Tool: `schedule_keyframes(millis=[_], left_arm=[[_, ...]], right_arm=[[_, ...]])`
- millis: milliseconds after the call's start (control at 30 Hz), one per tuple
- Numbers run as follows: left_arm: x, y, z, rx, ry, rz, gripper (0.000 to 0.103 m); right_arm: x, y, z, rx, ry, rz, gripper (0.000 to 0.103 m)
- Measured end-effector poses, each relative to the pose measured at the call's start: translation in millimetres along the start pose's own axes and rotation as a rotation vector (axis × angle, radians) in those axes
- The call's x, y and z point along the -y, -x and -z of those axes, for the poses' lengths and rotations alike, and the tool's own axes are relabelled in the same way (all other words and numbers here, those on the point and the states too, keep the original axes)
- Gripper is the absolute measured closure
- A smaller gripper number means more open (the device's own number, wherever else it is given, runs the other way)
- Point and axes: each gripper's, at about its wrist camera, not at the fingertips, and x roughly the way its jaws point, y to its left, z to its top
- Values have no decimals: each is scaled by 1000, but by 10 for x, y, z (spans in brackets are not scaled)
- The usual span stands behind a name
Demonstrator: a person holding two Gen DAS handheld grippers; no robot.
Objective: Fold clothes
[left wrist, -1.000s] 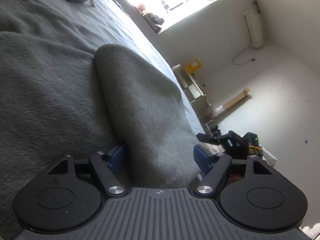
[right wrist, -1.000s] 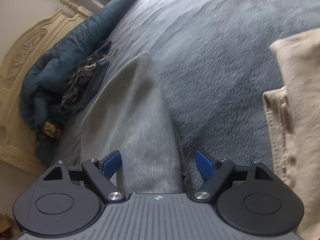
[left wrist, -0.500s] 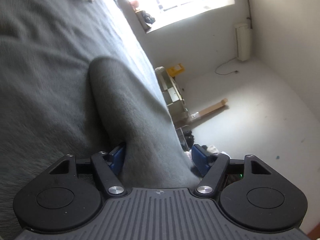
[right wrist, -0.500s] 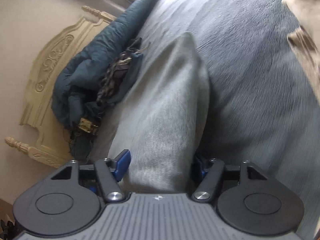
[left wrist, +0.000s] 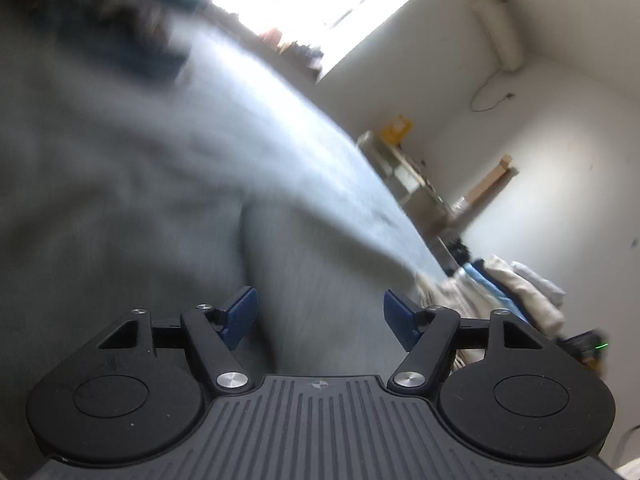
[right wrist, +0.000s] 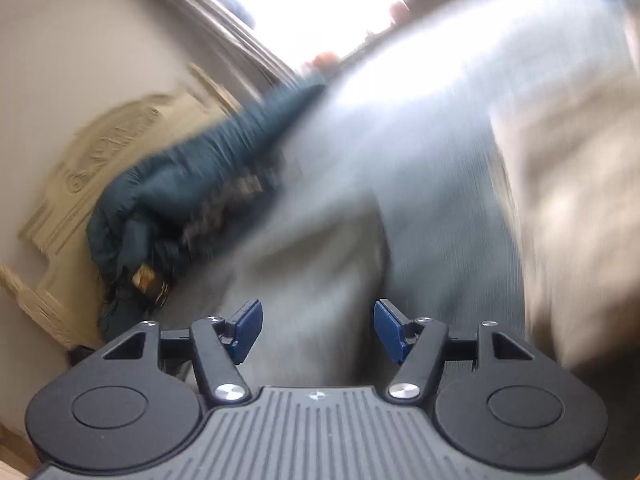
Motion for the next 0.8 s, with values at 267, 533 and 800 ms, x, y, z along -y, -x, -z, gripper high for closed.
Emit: schedule_keyframes(millis=[267,533,800], left_arm=[[671,-879,-210,-65,-509,-228,35],[376,-1165,-42,-128,-506,-306,39],[721,-1053,-150,-106,-578,-396,38]], right_arm=[[-562,-1117,-126,-20,349,103,64],[45,-1602,49,-34,196,143,85],[-119,-1525,19,-46,240,198,84]])
